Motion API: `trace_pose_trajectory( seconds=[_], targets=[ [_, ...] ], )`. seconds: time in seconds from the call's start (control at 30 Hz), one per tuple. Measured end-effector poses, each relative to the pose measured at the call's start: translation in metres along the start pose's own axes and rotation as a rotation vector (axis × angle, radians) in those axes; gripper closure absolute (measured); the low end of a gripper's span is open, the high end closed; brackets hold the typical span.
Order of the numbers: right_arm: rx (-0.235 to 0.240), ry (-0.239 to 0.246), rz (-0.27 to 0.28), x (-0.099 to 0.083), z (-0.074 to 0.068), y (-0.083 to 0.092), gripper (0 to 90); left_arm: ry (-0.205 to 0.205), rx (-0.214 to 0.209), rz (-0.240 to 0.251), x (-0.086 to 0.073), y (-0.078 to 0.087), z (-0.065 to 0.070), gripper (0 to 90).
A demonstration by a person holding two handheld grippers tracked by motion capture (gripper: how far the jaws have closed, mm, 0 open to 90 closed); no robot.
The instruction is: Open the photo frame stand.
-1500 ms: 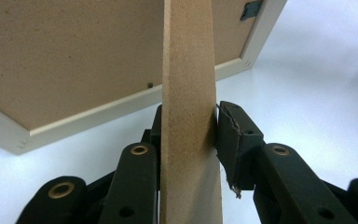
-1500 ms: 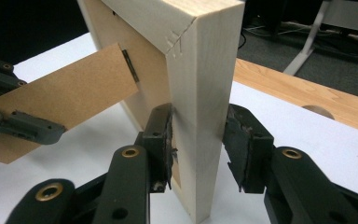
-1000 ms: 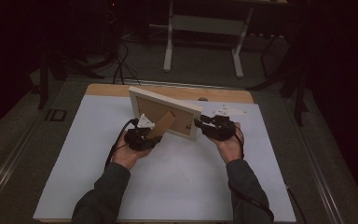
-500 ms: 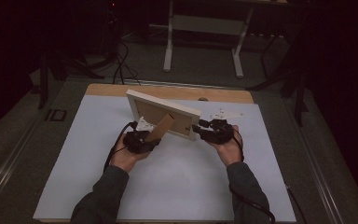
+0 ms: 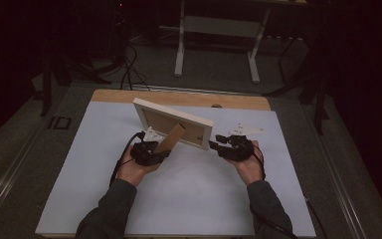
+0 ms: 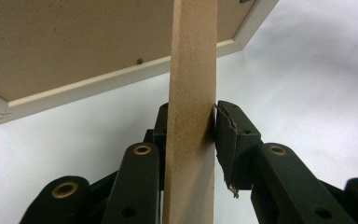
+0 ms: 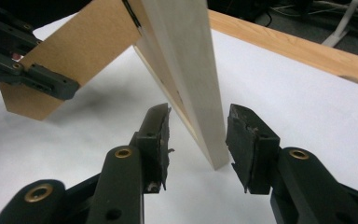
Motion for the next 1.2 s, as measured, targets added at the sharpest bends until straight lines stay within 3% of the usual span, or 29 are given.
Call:
trace_pose_trajectory(
  seconds=[1.2],
  targets=[
    [-0.02,-0.013,0.004,-0.007,0.0,0.003,57.7,-0.003,0.002,-0.025,-0.018,0.0,0.003,71.6]
  ],
)
Point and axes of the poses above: each handheld gripper's, and its own axes: y roughly backward along the jaws, x roughly out of its top, z roughly to its right, the point moved 2 cm from there along -y, roughly forward along the jaws, and after that the axes turned 2 degrees about -y, right-handed, at the moved point
